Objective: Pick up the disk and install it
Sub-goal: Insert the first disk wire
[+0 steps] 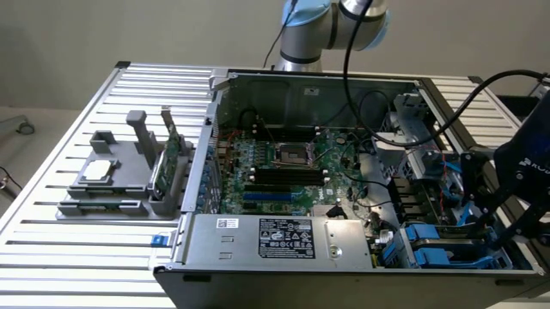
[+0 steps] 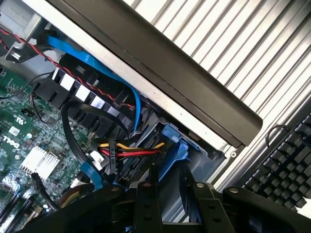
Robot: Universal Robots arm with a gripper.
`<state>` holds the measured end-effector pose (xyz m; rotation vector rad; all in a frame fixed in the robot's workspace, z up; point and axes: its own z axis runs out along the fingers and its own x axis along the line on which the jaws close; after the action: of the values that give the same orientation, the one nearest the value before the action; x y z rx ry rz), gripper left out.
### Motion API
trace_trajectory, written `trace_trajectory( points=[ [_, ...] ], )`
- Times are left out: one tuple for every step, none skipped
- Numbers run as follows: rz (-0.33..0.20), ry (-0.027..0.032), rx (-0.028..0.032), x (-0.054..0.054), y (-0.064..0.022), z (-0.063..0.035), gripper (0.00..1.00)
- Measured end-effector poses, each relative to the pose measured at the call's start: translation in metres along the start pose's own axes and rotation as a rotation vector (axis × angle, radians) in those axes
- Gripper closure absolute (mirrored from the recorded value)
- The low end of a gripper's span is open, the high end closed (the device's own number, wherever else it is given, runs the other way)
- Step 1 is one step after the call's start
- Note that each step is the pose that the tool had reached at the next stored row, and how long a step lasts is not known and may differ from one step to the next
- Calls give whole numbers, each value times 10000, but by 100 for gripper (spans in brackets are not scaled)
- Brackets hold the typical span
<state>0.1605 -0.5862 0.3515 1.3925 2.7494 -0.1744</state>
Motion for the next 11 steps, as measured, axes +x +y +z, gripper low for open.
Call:
trace_trajectory(
  points=[
    [28, 23, -9, -8, -6, 1, 69],
    [48, 57, -22, -16, -12, 3, 69],
    [60, 104, -38, -23, -18, 4, 69],
    [83, 166, -67, -27, -21, 4, 69],
    [131, 236, -104, -28, -23, 5, 69],
    [192, 308, -143, -27, -25, 4, 69],
    [262, 379, -182, -26, -27, 4, 69],
    [341, 451, -220, -25, -29, 5, 69],
    [420, 523, -261, -24, -31, 5, 69],
    [498, 594, -300, -23, -32, 5, 69],
    [585, 656, -334, -23, -32, 5, 69]
  ],
)
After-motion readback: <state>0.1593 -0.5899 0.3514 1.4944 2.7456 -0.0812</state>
